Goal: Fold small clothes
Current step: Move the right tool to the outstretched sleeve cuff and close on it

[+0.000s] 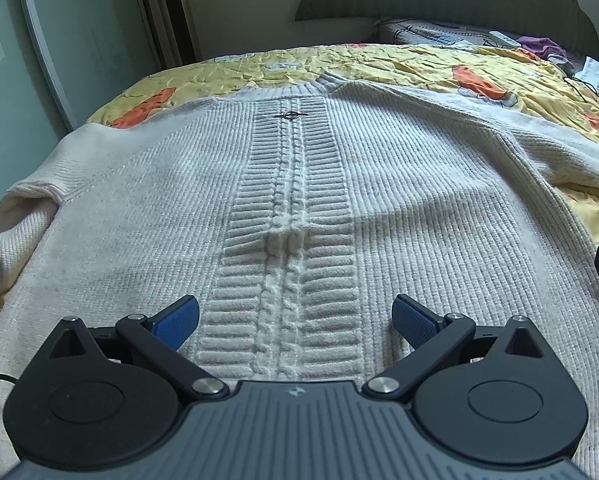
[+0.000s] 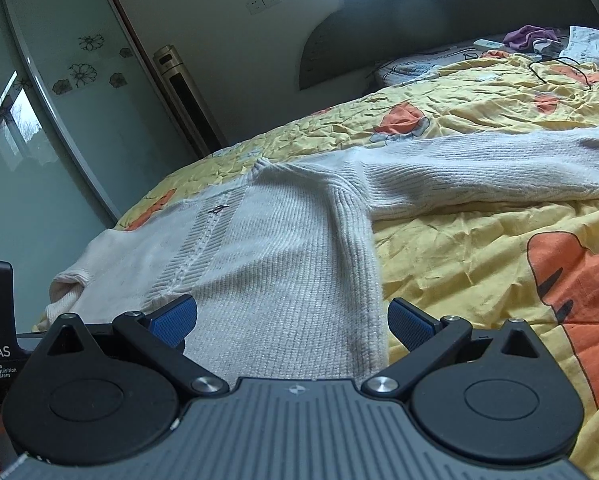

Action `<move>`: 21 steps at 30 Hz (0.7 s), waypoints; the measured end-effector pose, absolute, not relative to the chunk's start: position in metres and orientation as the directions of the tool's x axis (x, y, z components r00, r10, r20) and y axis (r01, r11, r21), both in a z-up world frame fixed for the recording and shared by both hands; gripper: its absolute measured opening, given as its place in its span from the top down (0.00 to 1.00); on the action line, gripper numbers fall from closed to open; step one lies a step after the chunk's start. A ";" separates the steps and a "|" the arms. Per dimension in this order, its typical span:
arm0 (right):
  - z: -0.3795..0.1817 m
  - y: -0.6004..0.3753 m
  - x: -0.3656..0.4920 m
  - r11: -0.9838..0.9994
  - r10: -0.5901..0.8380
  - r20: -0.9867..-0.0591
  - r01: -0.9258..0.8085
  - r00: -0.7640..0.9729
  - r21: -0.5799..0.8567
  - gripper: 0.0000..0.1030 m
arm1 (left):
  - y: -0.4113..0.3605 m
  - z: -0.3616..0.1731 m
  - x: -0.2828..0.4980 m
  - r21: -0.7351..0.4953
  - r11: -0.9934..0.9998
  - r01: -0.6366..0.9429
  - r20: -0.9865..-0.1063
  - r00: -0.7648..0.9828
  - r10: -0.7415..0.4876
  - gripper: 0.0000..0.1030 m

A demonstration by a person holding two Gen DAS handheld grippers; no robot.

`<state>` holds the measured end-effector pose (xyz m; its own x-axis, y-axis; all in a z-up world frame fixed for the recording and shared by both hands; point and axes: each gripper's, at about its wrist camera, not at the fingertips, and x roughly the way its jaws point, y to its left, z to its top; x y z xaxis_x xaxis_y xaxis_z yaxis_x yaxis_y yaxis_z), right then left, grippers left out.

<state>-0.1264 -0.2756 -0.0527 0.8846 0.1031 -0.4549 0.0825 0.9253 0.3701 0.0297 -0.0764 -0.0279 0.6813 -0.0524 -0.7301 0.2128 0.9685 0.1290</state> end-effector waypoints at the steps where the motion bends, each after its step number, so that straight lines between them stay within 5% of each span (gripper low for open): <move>1: -0.053 -0.277 -0.127 0.925 0.102 -0.454 0.084 0.885 0.372 0.00 | -0.076 -0.028 0.030 0.129 0.968 0.213 -0.730 0.681 -0.052 0.00; 21: -0.055 -0.283 -0.129 0.930 0.060 -0.445 0.112 0.893 0.351 0.00 | -0.083 -0.027 0.037 0.133 0.968 0.214 -0.727 0.685 -0.051 0.00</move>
<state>-0.1286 -0.2829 -0.0554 0.8934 0.0601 -0.4452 0.1125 0.9295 0.3512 0.0366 -0.0832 -0.0270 0.6846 -0.0515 -0.7271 0.2140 0.9677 0.1330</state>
